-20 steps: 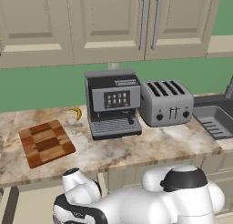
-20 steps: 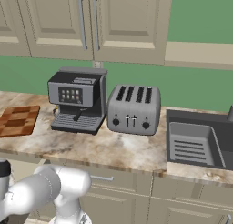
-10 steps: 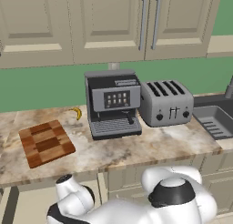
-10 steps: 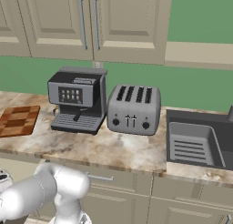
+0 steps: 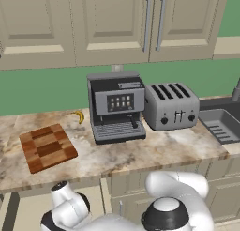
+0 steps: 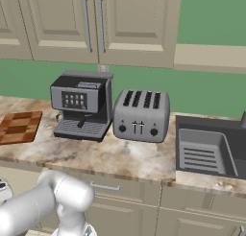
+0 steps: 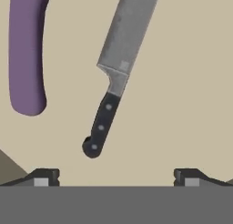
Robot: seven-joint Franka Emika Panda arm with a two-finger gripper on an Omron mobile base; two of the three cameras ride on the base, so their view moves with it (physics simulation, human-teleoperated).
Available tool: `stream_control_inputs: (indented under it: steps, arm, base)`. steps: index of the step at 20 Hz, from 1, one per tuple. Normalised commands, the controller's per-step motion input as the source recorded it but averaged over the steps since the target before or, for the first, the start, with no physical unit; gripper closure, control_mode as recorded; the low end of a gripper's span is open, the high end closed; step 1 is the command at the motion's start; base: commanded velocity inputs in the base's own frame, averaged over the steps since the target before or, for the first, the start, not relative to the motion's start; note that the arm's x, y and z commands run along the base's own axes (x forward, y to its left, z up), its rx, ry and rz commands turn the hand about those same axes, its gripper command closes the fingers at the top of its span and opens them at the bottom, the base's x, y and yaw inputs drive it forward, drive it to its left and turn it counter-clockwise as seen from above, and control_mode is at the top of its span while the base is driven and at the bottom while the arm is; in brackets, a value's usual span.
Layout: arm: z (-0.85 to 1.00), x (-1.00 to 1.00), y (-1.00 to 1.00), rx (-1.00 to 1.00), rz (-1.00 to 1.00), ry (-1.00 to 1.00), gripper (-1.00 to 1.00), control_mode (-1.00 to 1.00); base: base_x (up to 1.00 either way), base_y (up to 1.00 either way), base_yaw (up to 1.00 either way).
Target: Open the drawer on the left and place the cutting tools on the cutting board.
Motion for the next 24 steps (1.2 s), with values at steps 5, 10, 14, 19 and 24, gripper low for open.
stream_control_inputs:
  steps: [5,10,14,19,24]
  arm:
    - [-0.31,0.05,0.18,0.0,-0.01,-0.01,-1.0,-1.0]
    - [-0.34,0.0,0.26,0.0,0.0,0.0,-1.0,-1.0]
    - [-0.25,0.0,0.21,0.0,-0.01,0.0,-1.0,-1.0]
    - [-0.24,0.02,0.05,0.0,-0.04,0.0,-1.0,-1.0]
    - [-0.25,0.0,0.0,0.0,-0.05,0.0,-1.0,-1.0]
  base:
    - [0.0,0.0,0.0]
    - [0.0,0.0,0.0]
    - [0.0,0.0,0.0]
    - [0.0,0.0,0.0]
    - [0.0,0.0,0.0]
